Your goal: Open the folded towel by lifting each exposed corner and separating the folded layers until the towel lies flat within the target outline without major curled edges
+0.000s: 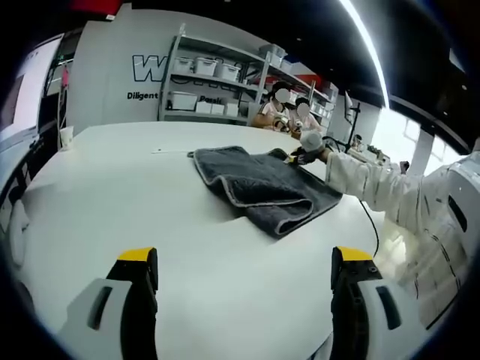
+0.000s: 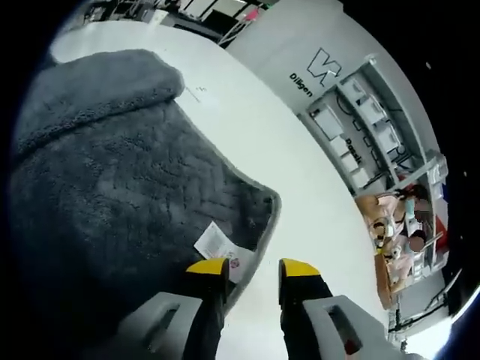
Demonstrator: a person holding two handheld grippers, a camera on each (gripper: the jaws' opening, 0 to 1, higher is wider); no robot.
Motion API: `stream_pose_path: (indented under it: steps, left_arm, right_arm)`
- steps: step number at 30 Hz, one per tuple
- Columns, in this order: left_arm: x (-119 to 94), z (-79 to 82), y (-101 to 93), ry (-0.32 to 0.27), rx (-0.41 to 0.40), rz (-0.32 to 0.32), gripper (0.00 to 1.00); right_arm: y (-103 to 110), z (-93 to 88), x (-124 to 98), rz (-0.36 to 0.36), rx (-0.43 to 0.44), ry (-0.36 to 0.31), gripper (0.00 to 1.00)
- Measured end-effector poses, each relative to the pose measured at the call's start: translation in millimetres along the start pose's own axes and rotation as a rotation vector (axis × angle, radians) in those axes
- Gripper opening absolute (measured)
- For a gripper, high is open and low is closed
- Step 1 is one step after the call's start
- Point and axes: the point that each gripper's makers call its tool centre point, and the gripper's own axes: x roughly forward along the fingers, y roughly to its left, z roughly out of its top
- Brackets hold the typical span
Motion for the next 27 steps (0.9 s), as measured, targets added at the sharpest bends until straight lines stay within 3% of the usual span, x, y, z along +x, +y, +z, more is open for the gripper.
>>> stream_pose_path:
  steps: [3,9,13,27]
  left_arm:
    - [0.9,1.5,-1.3,-0.001,0.003,-0.003,0.95]
    - [2.8,2.0,-4.0,0.004,0.01,-0.009,0.95]
    - [2.5,2.2,-4.5,0.004,0.011,-0.008,0.95]
    - [-1.5,1.4,0.8,0.004,0.002,0.014,0.95]
  right_arm:
    - [-5.9,-0.5,-4.6,-0.01,0.039,-0.012,0.33]
    - [-12.2,6.1,-15.2,0.017,0.113,-0.065,0.36]
    - [-19.5,23.9,-25.7,0.036,0.157,-0.165,0.35]
    - [-12.7,37.1,-18.3,0.105,0.182,-0.126,0.2]
